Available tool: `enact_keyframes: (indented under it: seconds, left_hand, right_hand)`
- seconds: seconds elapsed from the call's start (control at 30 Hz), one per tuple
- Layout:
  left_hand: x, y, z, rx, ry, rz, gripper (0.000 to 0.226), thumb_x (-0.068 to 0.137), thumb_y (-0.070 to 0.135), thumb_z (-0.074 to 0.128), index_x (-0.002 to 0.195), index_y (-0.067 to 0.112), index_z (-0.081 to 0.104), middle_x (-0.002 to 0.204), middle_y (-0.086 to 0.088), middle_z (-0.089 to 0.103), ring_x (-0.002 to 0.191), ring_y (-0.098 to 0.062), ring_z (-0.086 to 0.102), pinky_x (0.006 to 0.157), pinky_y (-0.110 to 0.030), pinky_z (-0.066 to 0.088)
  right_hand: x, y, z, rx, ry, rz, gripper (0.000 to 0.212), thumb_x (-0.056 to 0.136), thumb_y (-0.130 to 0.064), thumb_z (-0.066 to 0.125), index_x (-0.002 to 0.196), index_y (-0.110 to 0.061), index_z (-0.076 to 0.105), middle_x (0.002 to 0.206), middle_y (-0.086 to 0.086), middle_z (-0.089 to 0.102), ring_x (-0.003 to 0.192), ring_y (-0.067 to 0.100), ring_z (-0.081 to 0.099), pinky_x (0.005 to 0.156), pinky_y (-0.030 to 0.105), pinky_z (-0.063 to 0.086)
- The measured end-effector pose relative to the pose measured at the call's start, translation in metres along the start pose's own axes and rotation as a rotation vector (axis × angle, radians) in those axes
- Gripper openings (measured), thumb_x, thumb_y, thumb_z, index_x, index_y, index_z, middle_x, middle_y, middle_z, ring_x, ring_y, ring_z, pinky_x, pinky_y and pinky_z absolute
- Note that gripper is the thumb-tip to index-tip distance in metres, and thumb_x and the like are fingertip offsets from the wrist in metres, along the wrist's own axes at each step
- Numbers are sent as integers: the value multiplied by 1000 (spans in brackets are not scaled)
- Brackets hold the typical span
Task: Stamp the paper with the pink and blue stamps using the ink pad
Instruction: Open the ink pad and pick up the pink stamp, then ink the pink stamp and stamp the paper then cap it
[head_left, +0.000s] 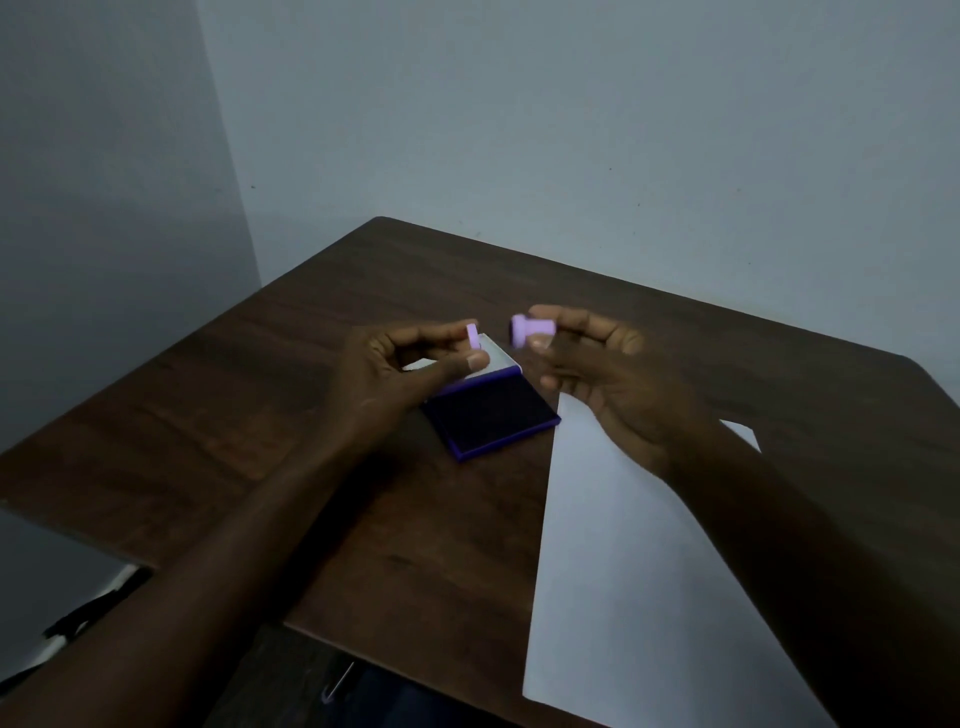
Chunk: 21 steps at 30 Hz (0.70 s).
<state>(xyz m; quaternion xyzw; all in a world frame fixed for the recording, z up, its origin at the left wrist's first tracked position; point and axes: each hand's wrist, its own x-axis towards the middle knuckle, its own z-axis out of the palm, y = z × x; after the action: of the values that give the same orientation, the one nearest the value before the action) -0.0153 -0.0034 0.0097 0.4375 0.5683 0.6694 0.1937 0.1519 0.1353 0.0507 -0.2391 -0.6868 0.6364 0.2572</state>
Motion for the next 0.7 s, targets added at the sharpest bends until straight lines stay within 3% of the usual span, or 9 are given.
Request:
enact_keyframes:
  seconds: [0.1,0.27,0.43,0.6,0.7]
  left_hand:
    - [4,2,-2,-34,38,-12,45,59,56,79,100,38,74,98,17,78,93,-7,75,77,-21,60]
    - [8,-2,-1,8,154,-61,37,71,43,75,106,36,69,95,17,74,89,0,73,71,-16,59]
    - [14,-9,-7,-1,246,-100,41,87,24,73,127,26,64,100,9,72,91,-5,72,68,-14,57]
    - [14,-14,-6,34,267,-125,35,85,28,75,119,24,70,103,6,73,93,-10,72,67,-15,58]
    - [14,-13,-7,34,270,-124,26,84,29,75,110,32,69,98,10,73,90,-8,72,64,-13,56]
  right_hand:
    - [3,-6,-12,105,57,-34,23,90,-20,64,111,-24,71,92,-4,75,74,8,65,71,25,57]
    - [8,-2,-17,-243,89,-82,34,80,-30,76,113,-26,69,99,-7,77,90,5,71,73,19,58]
    - [14,14,-9,-591,53,-109,27,77,-30,79,103,-28,72,83,-21,70,81,-14,64,64,2,47]
    - [18,27,0,-711,12,-91,27,74,-31,82,100,-24,76,73,-22,69,75,-12,64,59,-1,42]
    - [19,31,3,-754,-4,-110,25,75,-30,82,98,-23,77,74,-22,68,73,-16,62,60,-2,41]
